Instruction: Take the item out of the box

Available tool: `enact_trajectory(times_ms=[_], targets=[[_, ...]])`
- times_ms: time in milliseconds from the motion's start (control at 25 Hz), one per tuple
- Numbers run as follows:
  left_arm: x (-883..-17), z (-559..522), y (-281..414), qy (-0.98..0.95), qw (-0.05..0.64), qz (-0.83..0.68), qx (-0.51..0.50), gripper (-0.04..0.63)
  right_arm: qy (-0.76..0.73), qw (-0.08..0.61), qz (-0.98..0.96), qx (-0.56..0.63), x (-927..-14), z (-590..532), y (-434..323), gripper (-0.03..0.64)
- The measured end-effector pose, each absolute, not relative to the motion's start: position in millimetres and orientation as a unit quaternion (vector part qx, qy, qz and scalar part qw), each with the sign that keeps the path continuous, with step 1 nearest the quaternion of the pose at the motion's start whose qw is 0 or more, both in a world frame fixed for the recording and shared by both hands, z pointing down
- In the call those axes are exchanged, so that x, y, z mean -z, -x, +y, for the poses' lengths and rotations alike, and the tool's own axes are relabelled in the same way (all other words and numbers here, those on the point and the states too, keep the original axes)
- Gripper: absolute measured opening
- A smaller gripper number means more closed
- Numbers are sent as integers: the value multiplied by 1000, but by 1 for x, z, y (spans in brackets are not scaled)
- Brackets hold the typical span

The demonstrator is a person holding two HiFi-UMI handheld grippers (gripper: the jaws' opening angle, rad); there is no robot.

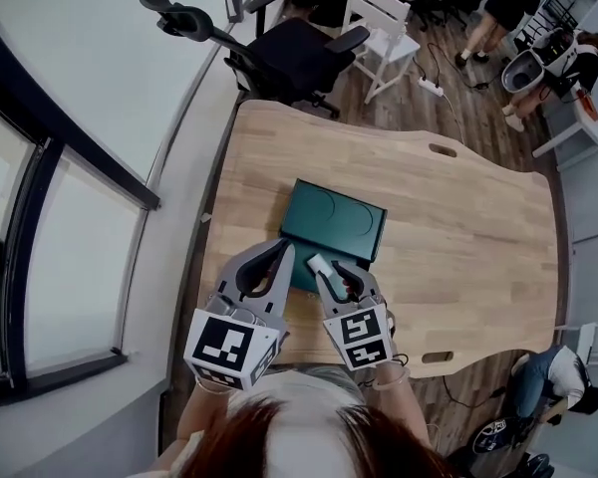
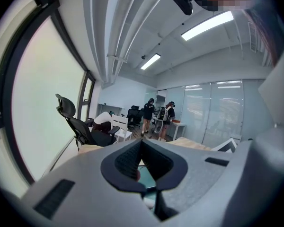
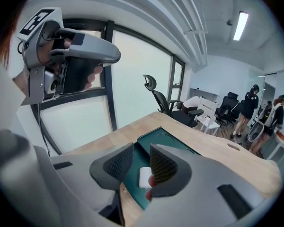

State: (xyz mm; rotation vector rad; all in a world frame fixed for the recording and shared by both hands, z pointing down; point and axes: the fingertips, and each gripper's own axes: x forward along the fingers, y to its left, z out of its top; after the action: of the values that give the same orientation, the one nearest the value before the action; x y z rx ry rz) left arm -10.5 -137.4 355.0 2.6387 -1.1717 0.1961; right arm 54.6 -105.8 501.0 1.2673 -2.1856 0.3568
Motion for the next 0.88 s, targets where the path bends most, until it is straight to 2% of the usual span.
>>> enact_trajectory(times_ms=[880], targets=[[-368, -152, 10, -881, 129, -447, -89, 8, -388, 396, -812, -184, -599, -111, -58, 186]])
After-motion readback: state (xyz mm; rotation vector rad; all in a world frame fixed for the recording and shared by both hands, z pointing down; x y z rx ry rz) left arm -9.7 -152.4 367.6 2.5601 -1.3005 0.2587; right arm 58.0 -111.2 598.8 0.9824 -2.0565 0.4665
